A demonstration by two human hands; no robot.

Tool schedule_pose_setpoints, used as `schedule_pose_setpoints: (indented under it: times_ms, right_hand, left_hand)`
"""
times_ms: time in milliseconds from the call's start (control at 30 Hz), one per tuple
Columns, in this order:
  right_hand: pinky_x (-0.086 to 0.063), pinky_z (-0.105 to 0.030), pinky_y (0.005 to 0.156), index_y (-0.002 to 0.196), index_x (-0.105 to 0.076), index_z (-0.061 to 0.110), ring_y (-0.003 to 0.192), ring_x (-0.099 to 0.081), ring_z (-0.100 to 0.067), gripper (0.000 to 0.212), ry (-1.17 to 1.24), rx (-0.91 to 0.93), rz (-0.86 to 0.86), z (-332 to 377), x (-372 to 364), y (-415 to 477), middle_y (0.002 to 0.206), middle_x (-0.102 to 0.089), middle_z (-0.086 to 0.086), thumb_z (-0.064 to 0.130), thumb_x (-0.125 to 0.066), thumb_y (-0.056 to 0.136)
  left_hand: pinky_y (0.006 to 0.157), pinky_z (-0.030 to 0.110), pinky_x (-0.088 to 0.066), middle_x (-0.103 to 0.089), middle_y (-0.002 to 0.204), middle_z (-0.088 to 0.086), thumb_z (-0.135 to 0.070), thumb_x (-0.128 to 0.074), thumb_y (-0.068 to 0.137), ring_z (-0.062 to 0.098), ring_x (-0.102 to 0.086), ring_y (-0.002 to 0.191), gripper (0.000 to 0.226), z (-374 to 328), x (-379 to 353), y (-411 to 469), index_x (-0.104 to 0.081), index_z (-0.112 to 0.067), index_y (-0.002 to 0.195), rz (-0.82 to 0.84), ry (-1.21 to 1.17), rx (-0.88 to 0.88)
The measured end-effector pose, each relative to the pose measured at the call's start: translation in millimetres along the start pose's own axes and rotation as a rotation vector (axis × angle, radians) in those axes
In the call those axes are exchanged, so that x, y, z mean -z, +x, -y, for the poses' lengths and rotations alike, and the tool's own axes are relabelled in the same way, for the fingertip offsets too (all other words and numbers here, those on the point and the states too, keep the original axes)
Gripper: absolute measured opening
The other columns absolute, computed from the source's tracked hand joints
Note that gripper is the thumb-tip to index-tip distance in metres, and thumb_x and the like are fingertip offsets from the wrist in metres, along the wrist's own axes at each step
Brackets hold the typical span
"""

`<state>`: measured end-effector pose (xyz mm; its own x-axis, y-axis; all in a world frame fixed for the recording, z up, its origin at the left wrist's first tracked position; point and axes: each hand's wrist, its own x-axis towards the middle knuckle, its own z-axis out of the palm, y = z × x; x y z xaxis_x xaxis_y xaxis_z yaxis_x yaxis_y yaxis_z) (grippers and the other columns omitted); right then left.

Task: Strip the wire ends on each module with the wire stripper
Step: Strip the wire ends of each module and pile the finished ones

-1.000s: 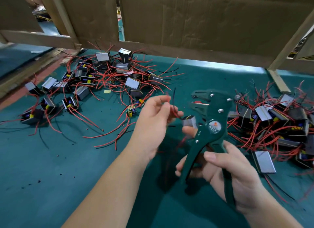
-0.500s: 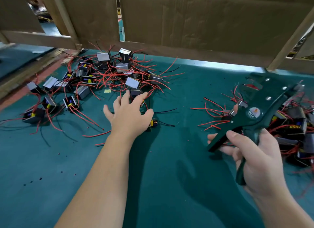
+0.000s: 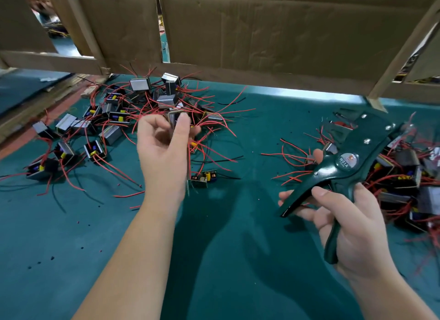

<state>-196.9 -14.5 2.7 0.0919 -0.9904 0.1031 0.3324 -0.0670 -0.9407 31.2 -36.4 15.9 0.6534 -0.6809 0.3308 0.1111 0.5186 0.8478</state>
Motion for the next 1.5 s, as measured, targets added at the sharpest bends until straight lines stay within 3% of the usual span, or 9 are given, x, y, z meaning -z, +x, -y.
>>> schedule_pose_setpoints:
  times_ms: [133,267,467,633,767,1067,1367,1433,1500]
  right_hand:
    - [-0.056,-0.054,0.063,0.107,-0.062,0.013,0.076,-0.067,-0.045,0.034,0.074,-0.039,0.044,0.5,-2.3,0.7,0.088,-0.070,-0.004,0.008,-0.051,0.076]
    - [-0.054,-0.053,0.061,0.116,-0.058,0.007,0.074,-0.066,-0.045,0.041,0.174,-0.097,0.104,1.0,-4.5,-0.5,0.104,-0.070,-0.006,0.007,-0.047,0.076]
    - [-0.053,-0.059,0.066,0.105,-0.062,0.004,0.072,-0.064,-0.046,0.040,0.279,-0.202,0.150,8.4,-7.1,2.0,0.115,-0.066,-0.014,0.012,-0.066,0.066]
    - [-0.054,-0.055,0.067,0.113,-0.061,0.002,0.076,-0.065,-0.044,0.073,0.345,-0.343,0.241,11.7,-6.8,2.5,0.125,-0.058,-0.021,0.029,-0.083,0.048]
    - [-0.055,-0.054,0.069,0.105,-0.069,0.005,0.075,-0.066,-0.041,0.066,0.418,-0.431,0.311,12.6,-8.2,1.7,0.126,-0.059,-0.022,0.029,-0.084,0.045]
    - [-0.054,-0.054,0.071,0.107,-0.069,0.002,0.077,-0.066,-0.041,0.062,0.449,-0.505,0.420,12.0,-12.2,-1.4,0.132,-0.056,-0.023,0.028,-0.082,0.052]
    - [-0.054,-0.056,0.071,0.117,-0.061,-0.007,0.077,-0.066,-0.043,0.079,0.410,-0.474,0.403,10.3,-12.0,-1.3,0.130,-0.056,-0.025,0.029,-0.084,0.050]
    - [-0.054,-0.058,0.070,0.115,-0.060,-0.008,0.076,-0.065,-0.044,0.080,0.385,-0.456,0.384,10.1,-12.9,-1.7,0.130,-0.056,-0.026,0.029,-0.084,0.049]
    - [-0.053,-0.059,0.069,0.112,-0.062,-0.008,0.075,-0.064,-0.046,0.079,0.343,-0.441,0.359,9.6,-13.8,-1.8,0.127,-0.057,-0.026,0.030,-0.086,0.047]
  left_hand:
    - [0.062,0.025,-0.047,-0.072,0.083,0.006,-0.014,-0.052,0.096,0.017,-0.070,0.075,0.028,-0.9,-7.1,-3.8,-0.037,-0.023,0.076,0.061,-0.183,0.421]
    - [0.050,0.017,-0.039,-0.074,0.084,0.002,-0.012,-0.051,0.097,0.010,-0.066,0.071,0.020,1.6,-14.1,-11.6,-0.038,-0.025,0.089,0.148,-0.143,0.451]
    - [0.067,0.019,-0.054,-0.067,0.085,0.002,0.001,-0.049,0.090,0.012,-0.067,0.073,0.035,0.7,-19.2,-20.1,-0.055,-0.021,0.116,0.300,-0.289,0.499]
    - [0.068,0.024,-0.057,-0.070,0.078,0.004,0.005,-0.054,0.083,0.013,-0.069,0.072,0.022,0.6,-18.3,-19.5,-0.064,-0.010,0.096,0.296,-0.313,0.614]
    - [0.058,0.020,-0.048,-0.070,0.074,-0.002,-0.019,-0.072,0.060,0.007,-0.063,0.063,0.019,2.9,-17.6,-19.7,-0.064,-0.020,0.077,0.261,-0.139,0.610]
    - [0.056,0.014,-0.052,-0.066,0.066,0.000,0.007,-0.049,0.090,0.007,-0.065,0.059,0.031,1.3,-17.5,-19.5,-0.071,-0.012,0.081,0.283,-0.236,0.683]
    - [0.055,0.021,-0.053,-0.068,0.070,0.004,0.008,-0.049,0.086,0.018,-0.070,0.063,0.025,-0.9,-19.9,-19.7,-0.046,-0.016,0.088,0.208,-0.267,0.829]
    - [0.058,0.024,-0.048,-0.068,0.083,0.001,0.003,-0.058,0.084,0.018,-0.067,0.073,0.028,3.8,-21.8,-22.0,-0.047,-0.021,0.094,0.172,-0.112,0.768]
    - [0.071,0.030,-0.046,-0.061,0.102,0.001,-0.003,-0.067,0.075,0.018,-0.058,0.091,0.041,6.3,-22.3,-26.0,-0.045,-0.026,0.100,0.073,0.209,0.476]
